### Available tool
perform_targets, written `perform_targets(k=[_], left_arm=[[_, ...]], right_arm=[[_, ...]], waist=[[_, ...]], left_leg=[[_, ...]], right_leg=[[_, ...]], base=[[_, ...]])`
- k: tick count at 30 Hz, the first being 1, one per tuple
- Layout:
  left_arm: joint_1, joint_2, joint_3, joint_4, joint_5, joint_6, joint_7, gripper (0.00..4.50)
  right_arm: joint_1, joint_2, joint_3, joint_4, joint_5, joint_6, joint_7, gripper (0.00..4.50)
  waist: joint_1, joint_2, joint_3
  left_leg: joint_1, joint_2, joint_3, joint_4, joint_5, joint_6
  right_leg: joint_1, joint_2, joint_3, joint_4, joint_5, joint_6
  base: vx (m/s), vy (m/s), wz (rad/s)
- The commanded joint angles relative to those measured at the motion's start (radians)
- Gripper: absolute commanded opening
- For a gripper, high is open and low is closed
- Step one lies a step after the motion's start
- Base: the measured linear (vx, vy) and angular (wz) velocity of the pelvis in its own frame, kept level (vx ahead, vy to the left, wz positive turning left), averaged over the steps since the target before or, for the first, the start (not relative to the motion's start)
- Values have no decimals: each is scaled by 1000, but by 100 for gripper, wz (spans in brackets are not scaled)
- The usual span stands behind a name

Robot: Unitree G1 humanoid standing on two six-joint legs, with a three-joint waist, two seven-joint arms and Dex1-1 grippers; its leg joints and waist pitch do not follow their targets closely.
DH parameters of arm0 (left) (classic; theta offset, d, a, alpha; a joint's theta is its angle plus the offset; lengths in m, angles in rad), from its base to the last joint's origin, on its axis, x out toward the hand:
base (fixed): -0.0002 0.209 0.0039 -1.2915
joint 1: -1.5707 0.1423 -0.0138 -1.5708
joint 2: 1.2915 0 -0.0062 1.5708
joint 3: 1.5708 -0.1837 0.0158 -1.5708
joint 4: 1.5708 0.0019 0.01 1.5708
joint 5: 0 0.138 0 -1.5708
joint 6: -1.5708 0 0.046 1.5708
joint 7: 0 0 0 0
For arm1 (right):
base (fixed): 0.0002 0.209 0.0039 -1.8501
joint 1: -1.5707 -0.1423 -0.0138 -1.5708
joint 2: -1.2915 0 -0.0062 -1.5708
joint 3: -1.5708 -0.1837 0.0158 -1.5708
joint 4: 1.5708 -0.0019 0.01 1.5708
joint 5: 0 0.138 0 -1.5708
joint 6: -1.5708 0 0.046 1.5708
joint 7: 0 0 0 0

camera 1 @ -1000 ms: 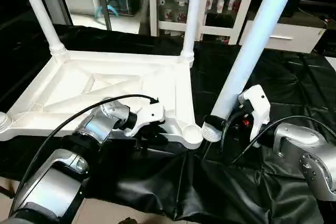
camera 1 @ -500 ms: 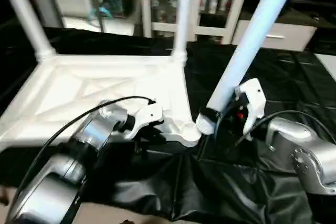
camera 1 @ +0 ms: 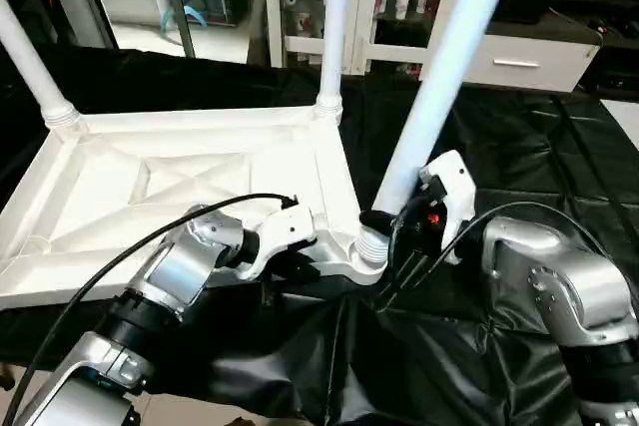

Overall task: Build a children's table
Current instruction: Insert table leg to table base

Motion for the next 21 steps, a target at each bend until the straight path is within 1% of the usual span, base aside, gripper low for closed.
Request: perform_targets(k=[1,3,4,6,7,9,10,11,12,13,14,15,16,18,20,21], left_arm=[[38,-14,-5,24,-23,16,20,0],[38,-13,-6,17,-22,23,22,0],[38,-13,-7,15,-21,25,22,0],[36,-14,-11,14,-19,26,20,0],[35,-14,-12,15,-18,26,21,0],[31,-15,-13,24,-16,20,22,0],[30,-16,-13,28,-16,17,23,0],[29,-17,-15,32,-14,15,24,0],[28,-16,-18,34,-12,12,24,0],[28,-15,-20,35,-10,9,23,0],[28,-15,-20,34,-11,10,23,0],[29,-16,-19,33,-12,11,23,0],[29,-17,-19,32,-13,12,23,0],[30,-17,-19,32,-14,12,23,0],[31,-18,-19,31,-13,12,22,0],[31,-18,-19,30,-13,12,22,0]], right_arm=[[-24,-17,21,21,-14,-7,29,189],[-37,-19,35,45,-26,-10,39,189],[-39,-19,37,51,-29,-10,41,189],[-53,-20,52,80,-38,-9,54,189],[-57,-20,55,89,-40,-8,57,189],[-69,-21,72,109,-49,-14,69,189],[-74,-20,76,116,-50,-16,73,189],[-79,-19,79,124,-51,-19,77,189],[-84,-17,81,131,-52,-21,78,189],[-88,-14,83,138,-52,-21,80,189],[-94,-8,85,152,-53,-23,86,189],[-96,-5,86,157,-54,-23,88,189],[-100,-3,91,164,-56,-22,93,189],[-101,-2,95,168,-58,-21,97,189],[-106,-6,114,173,-61,-19,119,189],[-106,-6,114,173,-61,-19,119,189]], waist=[[6,-19,-59],[7,-23,-59],[8,-23,-61],[6,-29,-60],[7,-26,-60],[6,-29,-61],[7,-28,-61],[6,-31,-61],[6,-30,-61],[7,-31,-61],[6,-37,-62],[7,-35,-63],[4,-38,-62],[5,-38,-63],[6,-46,-64],[6,-45,-64]], left_leg=[[6,36,-10,-66,-163,23],[5,35,-10,-66,-169,18],[5,35,-10,-66,-167,18],[5,35,-10,-66,-159,20],[5,35,-10,-65,-161,21],[5,35,-10,-65,-153,22],[6,36,-9,-65,-155,23],[6,35,-9,-64,-155,24],[5,35,-10,-65,-153,23],[6,36,-9,-65,-154,23],[6,36,-9,-65,-157,23],[7,36,-10,-66,-157,22],[7,37,-9,-67,-168,20],[8,38,-11,-67,-180,14],[8,38,-10,-67,-176,15],[8,38,-10,-67,-174,16]], right_leg=[[48,-69,47,-75,-259,-178],[49,-71,48,-76,-273,-170],[49,-72,47,-75,-271,-170],[48,-70,47,-74,-265,-168],[48,-71,47,-75,-273,-169],[49,-70,47,-73,-265,-170],[47,-70,47,-74,-264,-171],[47,-70,47,-74,-260,-172],[48,-70,47,-73,-259,-172],[47,-70,47,-74,-260,-169],[47,-70,47,-74,-261,-169],[47,-70,46,-72,-259,-170],[45,-70,46,-75,-268,-169],[45,-70,46,-75,-276,-166],[47,-70,46,-74,-265,-164],[47,-71,46,-73,-263,-164]], base=[[0,0,0],[0,0,0],[0,0,0],[0,0,0],[0,0,0],[0,0,0],[0,0,0],[0,0,0],[0,0,0],[0,0,0],[0,0,0],[0,0,0],[0,0,0],[0,0,0],[0,0,0],[0,0,0]])
